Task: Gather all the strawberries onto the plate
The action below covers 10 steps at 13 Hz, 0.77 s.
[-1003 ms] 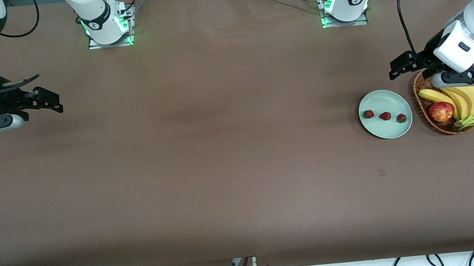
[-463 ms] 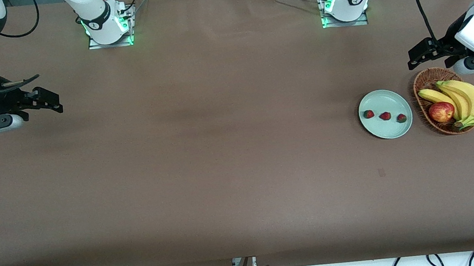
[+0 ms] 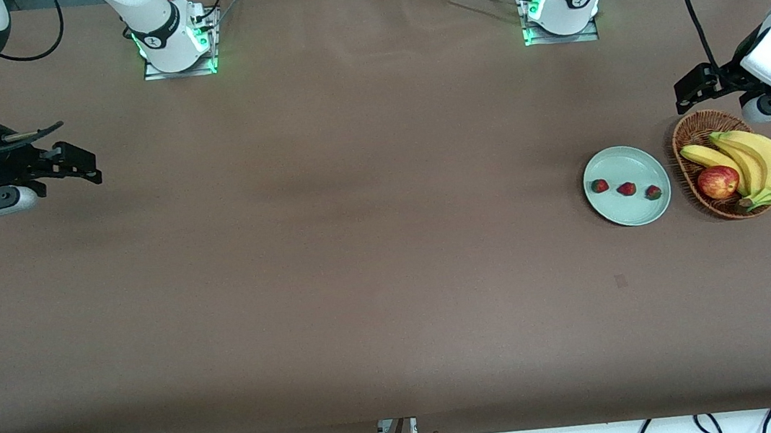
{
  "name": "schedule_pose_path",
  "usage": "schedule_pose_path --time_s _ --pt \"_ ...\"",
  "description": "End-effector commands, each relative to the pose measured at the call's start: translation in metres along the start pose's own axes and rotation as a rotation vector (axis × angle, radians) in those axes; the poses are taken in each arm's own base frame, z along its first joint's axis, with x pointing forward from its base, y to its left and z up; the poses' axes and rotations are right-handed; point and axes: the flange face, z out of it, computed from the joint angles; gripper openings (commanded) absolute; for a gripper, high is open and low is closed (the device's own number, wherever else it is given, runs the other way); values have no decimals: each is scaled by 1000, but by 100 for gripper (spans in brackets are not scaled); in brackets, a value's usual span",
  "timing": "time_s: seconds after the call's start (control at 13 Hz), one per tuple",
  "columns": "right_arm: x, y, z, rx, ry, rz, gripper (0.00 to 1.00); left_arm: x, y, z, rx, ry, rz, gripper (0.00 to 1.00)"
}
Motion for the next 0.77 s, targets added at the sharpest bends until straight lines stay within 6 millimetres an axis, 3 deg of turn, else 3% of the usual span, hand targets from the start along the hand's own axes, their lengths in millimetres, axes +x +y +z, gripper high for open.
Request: schedule_pose_path --time_s 0.0,0.69 --pt "1 2 -5 -9 -6 4 100 3 -2 -1 -8 -11 4 100" --pt "1 2 -5 -9 -6 4 100 3 2 0 -42 -13 -30 100"
